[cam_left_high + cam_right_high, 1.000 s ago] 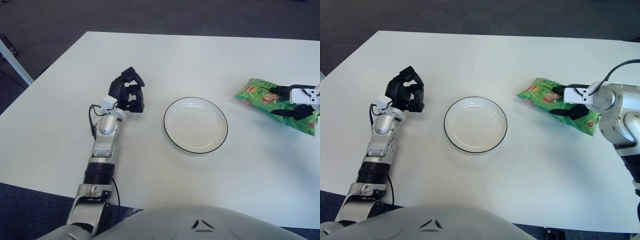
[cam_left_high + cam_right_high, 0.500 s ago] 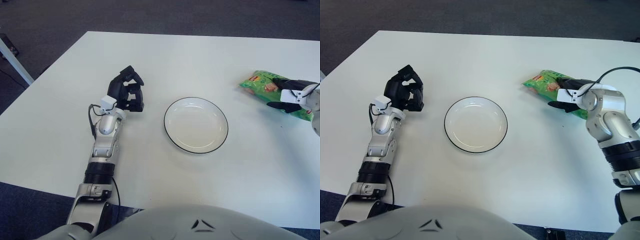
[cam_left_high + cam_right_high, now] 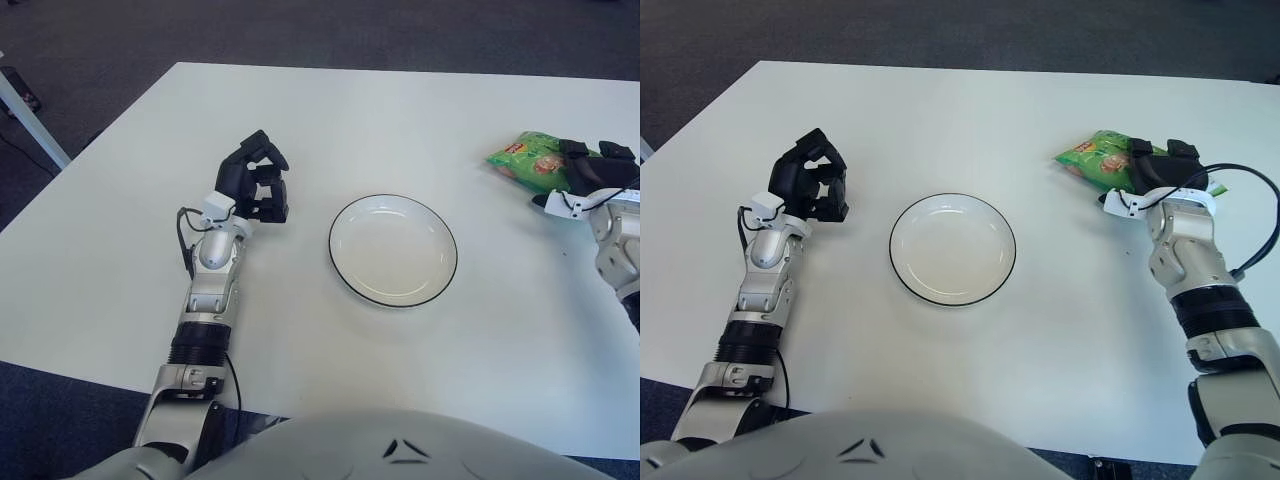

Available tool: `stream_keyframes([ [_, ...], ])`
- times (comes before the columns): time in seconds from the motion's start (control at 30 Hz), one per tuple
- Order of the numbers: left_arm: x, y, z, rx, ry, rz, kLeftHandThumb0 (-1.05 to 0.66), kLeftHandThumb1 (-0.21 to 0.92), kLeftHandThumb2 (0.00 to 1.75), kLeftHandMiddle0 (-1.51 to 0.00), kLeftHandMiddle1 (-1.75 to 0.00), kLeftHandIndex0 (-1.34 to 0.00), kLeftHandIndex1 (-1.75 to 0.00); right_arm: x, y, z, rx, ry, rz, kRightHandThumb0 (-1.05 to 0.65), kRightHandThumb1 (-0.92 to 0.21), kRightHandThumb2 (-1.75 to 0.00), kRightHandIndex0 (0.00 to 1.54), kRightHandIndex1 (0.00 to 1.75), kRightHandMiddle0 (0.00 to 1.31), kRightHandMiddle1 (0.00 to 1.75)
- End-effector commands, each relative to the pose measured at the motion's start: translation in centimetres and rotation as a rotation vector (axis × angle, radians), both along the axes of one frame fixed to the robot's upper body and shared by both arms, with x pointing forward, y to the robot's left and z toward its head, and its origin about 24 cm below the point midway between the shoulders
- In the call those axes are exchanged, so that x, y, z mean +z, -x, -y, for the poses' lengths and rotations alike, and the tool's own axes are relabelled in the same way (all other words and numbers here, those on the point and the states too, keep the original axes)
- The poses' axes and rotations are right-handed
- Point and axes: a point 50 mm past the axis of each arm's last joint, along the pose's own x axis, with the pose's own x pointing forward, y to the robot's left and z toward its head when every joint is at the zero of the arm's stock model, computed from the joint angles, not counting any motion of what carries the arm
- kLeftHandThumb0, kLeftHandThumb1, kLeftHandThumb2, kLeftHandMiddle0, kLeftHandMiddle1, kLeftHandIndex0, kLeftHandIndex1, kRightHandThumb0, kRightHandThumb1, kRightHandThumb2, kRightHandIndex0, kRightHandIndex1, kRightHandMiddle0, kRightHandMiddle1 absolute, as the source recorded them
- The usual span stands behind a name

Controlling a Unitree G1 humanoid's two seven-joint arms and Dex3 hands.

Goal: Put the snack into the plate.

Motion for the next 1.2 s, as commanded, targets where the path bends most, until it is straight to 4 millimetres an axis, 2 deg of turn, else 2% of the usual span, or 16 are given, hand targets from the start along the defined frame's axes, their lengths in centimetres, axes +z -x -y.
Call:
stream_keyframes([
  [0.0, -2.8, 1.0, 0.1, 0.02, 0.03, -0.094, -0.52, 0.21, 1.45, -1.31, -1.75, -0.7, -1.75, 0.5, -1.0, 0.3, 0.036, 0.029, 0.177, -0.4, -0.37, -1.06, 0.0, 1.43, 0.11, 1.51],
  [0.03, -2.8, 1.0, 0.1, 0.02, 0.03, -0.094, -0.52, 0.21, 1.45, -1.3, -1.75, -0.7, -1.75, 0.4, -1.0, 0.3, 0.044, 0.024, 0.209, -0.2, -0.3, -1.2, 0.06, 1.54, 0.22, 1.6],
  [0.07, -2.8, 1.0, 0.1, 0.02, 0.029, -0.094, -0.52, 0.21, 1.45, -1.3, -1.75, -0.7, -1.75, 0.5, -1.0, 0.3, 0.057, 0.019, 0.237, -0.12, -0.27, -1.26, 0.08, 1.58, 0.26, 1.63],
  [0.1, -2.8, 1.0, 0.1, 0.02, 0.028, -0.094, -0.52, 0.21, 1.45, -1.3, -1.75, -0.7, -1.75, 0.5, -1.0, 0.3, 0.065, 0.016, 0.256, 0.08, -0.32, -1.23, 0.23, 1.64, 0.36, 1.67],
  [0.13, -2.8, 0.9, 0.1, 0.02, 0.028, -0.094, -0.52, 0.21, 1.45, -1.3, -1.75, -0.7, -1.75, 0.5, -1.1, 0.4, 0.069, 0.016, 0.264, 0.21, -0.36, -1.22, 0.34, 1.68, 0.42, 1.7],
  [0.23, -2.8, 0.9, 0.1, 0.025, 0.023, -0.096, -0.52, 0.21, 1.45, -1.3, -1.75, -0.7, -1.75, 1.1, -1.0, 0.4, 0.121, -0.015, 0.344, 0.39, -0.32, -1.29, 0.52, 1.72, 0.61, 1.73],
  [0.3, -2.8, 0.9, 0.1, 0.03, 0.019, -0.097, -0.52, 0.21, 1.45, -1.3, -1.75, -0.7, -1.75, 1.3, -0.9, 0.5, 0.148, -0.028, 0.388, 0.44, -0.28, -1.35, 0.59, 1.74, 0.72, 1.74],
  [0.5, -2.9, 0.9, 0.0, 0.038, 0.013, -0.092, -0.52, 0.21, 1.45, -1.3, -1.75, -0.7, -1.75, 1.6, -0.8, 1.0, 0.155, -0.12, 0.419, 0.52, -0.19, -1.47, 0.71, 1.75, 0.91, 1.75],
  [0.6, -2.9, 0.9, 0.0, 0.043, 0.011, -0.087, -0.52, 0.21, 1.45, -1.3, -1.75, -0.7, -1.75, 2.3, -0.7, 0.8, 0.162, -0.157, 0.442, 0.53, -0.17, -1.49, 0.73, 1.75, 0.93, 1.75],
  [0.7, -2.9, 0.9, 0.1, 0.046, 0.009, -0.082, -0.52, 0.21, 1.45, -1.3, -1.75, -0.7, -1.75, 3.8, -0.4, -0.8, 0.181, -0.211, 0.457, 0.53, -0.16, -1.51, 0.74, 1.75, 0.95, 1.75],
  [0.77, -2.9, 0.8, 0.1, 0.046, 0.006, -0.079, -0.52, 0.21, 1.45, -1.3, -1.75, -0.7, -1.75, 3.9, -0.2, -0.8, 0.175, -0.254, 0.455, 0.53, -0.16, -1.51, 0.74, 1.75, 0.96, 1.75],
  [0.9, -2.9, 0.8, 0.0, 0.049, -0.009, -0.074, -0.52, 0.2, 1.46, -1.31, -1.75, -0.7, -1.75, 5.3, 0.6, -2.1, 0.19, -0.36, 0.458, 0.53, -0.15, -1.51, 0.74, 1.75, 0.97, 1.75],
  [1.17, -3.0, 0.6, 0.1, 0.068, -0.047, -0.062, -0.53, 0.18, 1.49, -1.33, -1.75, -0.73, -1.75, 7.0, 1.1, -3.1, 0.188, -0.449, 0.435, 0.55, -0.12, -1.55, 0.77, 1.75, 1.04, 1.75],
])
